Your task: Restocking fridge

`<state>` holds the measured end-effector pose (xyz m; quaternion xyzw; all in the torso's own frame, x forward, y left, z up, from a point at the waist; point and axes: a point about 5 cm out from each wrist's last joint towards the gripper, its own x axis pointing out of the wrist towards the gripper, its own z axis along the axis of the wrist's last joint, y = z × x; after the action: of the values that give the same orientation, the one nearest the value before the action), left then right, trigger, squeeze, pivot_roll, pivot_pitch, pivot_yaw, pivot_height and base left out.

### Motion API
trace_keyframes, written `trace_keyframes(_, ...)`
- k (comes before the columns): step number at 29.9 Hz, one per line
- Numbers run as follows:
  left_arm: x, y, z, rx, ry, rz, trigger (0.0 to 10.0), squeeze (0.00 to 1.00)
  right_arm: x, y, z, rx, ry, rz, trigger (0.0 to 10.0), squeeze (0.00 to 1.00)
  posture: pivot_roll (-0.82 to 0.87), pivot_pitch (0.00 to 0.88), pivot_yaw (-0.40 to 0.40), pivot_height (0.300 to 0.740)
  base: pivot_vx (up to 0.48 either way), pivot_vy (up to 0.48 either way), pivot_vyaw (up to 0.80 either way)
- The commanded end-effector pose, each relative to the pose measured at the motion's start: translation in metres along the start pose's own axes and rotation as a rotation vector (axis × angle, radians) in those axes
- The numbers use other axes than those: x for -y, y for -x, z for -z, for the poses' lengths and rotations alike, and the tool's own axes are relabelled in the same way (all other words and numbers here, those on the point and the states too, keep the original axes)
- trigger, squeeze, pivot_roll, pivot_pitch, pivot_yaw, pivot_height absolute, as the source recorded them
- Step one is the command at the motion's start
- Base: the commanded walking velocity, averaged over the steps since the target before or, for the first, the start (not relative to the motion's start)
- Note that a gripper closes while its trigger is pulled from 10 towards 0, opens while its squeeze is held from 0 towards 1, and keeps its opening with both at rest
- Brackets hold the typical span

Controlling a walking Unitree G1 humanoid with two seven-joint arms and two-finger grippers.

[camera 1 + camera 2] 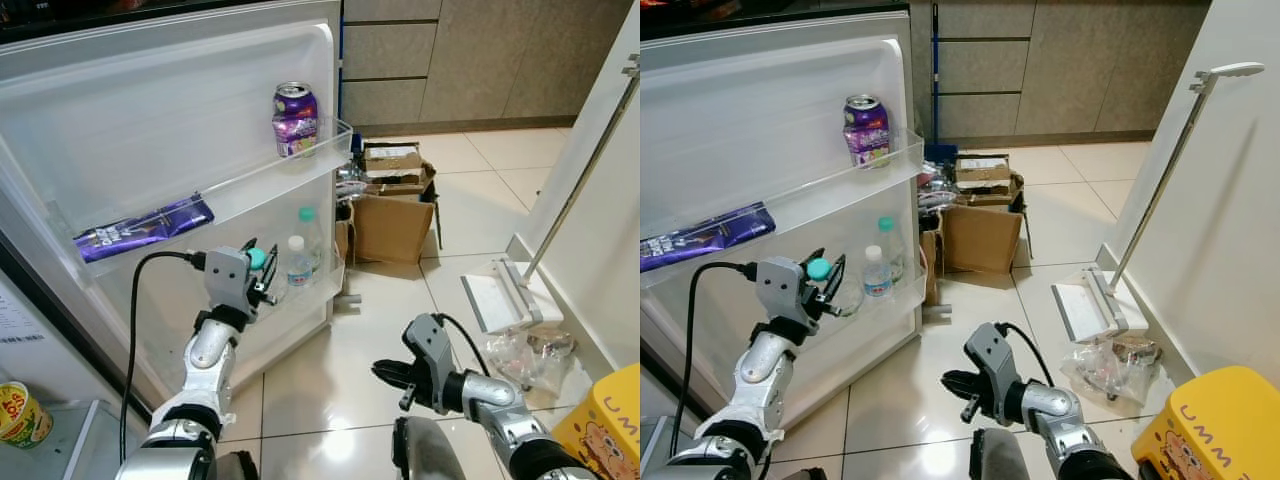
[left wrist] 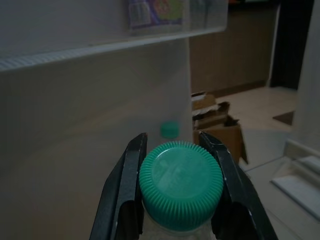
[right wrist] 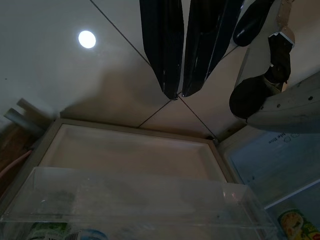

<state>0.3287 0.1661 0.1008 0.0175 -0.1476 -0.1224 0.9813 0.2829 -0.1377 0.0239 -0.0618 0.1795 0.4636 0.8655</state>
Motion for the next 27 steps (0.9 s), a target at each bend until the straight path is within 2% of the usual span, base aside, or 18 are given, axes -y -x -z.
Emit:
trace_keyframes(1, 0.006, -0.004, 0.001, -0.006, 0.055, 0.006, 10.0, 0.0, 0.001, 0.0, -0.001, -0.004, 0.017, -0.004, 10.0, 0.0, -0.14, 0.0, -0.025, 0.5, 0.0, 0.0, 0.0)
trace_keyframes(4, 0.01, -0.005, 0.005, -0.029, 0.088, -0.01, 10.0, 0.0, 0.003, 0.002, -0.003, -0.007, 0.025, -0.006, 10.0, 0.0, -0.15, 0.0, -0.037, 0.5, 0.0, 0.0, 0.0)
trace_keyframes(11, 0.008, -0.009, 0.005, -0.052, 0.076, -0.027, 10.0, 0.0, 0.007, 0.004, -0.004, -0.011, 0.033, 0.001, 10.0, 0.0, -0.16, 0.0, -0.054, 0.5, 0.0, 0.0, 0.0)
trace_keyframes(17, -0.003, -0.013, 0.005, -0.098, -0.01, -0.075, 10.0, 0.0, 0.011, 0.003, -0.009, -0.014, 0.047, 0.0, 10.0, 0.0, -0.16, 0.0, -0.07, 0.5, 0.0, 0.0, 0.0)
trace_keyframes(27, -0.021, -0.004, 0.013, -0.192, -0.126, -0.168, 10.0, 0.0, 0.012, 0.002, -0.013, -0.008, 0.053, -0.001, 10.0, 0.0, -0.17, 0.0, -0.068, 0.5, 0.0, 0.0, 0.0)
